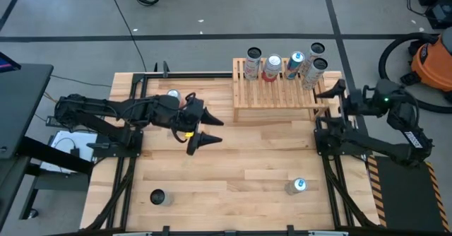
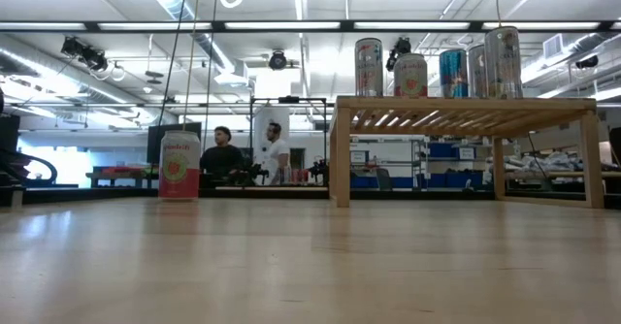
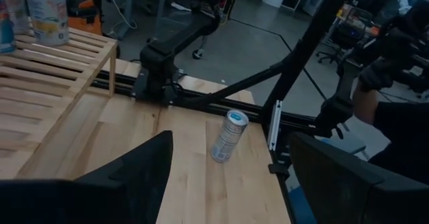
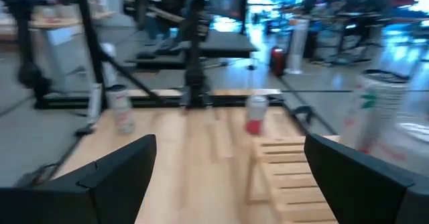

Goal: Place canned beverage on shelf
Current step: Put the blue soda can on the shelf aligned with the other blue soda can

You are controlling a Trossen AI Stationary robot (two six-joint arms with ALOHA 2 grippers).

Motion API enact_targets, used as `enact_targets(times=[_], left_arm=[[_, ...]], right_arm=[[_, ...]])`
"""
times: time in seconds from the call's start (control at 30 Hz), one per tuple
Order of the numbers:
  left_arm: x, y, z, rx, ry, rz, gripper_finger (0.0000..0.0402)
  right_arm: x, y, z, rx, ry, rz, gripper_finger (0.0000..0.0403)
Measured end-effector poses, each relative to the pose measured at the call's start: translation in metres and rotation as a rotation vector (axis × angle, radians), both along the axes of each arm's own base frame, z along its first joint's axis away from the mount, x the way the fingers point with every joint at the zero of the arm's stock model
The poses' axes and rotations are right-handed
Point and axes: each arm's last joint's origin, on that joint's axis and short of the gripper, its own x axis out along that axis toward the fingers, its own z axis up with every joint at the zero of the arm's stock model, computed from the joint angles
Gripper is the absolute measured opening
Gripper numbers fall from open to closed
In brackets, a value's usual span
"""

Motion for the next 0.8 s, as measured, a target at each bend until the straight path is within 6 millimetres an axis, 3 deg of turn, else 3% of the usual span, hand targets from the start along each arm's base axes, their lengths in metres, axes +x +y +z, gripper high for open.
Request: enact_targets(times=[0.4,0.7,0.8], left_arm=[[0.001,0.009,0.0,0.011,0.0,0.031,0.03],[0.001,0.009,-0.001,0.05,0.002,0.022,0.03],[0.001,0.009,-0.001,0.05,0.002,0.022,0.03]], right_arm=[[-0.007,-0.017,0.001,-0.095,0.038,-0.655,0.0389],[-0.004,-0.012,-0.006,0.049,0.06,-0.44,0.0389],[-0.004,-0.012,-0.005,0.037,0.045,-0.445,0.0389]])
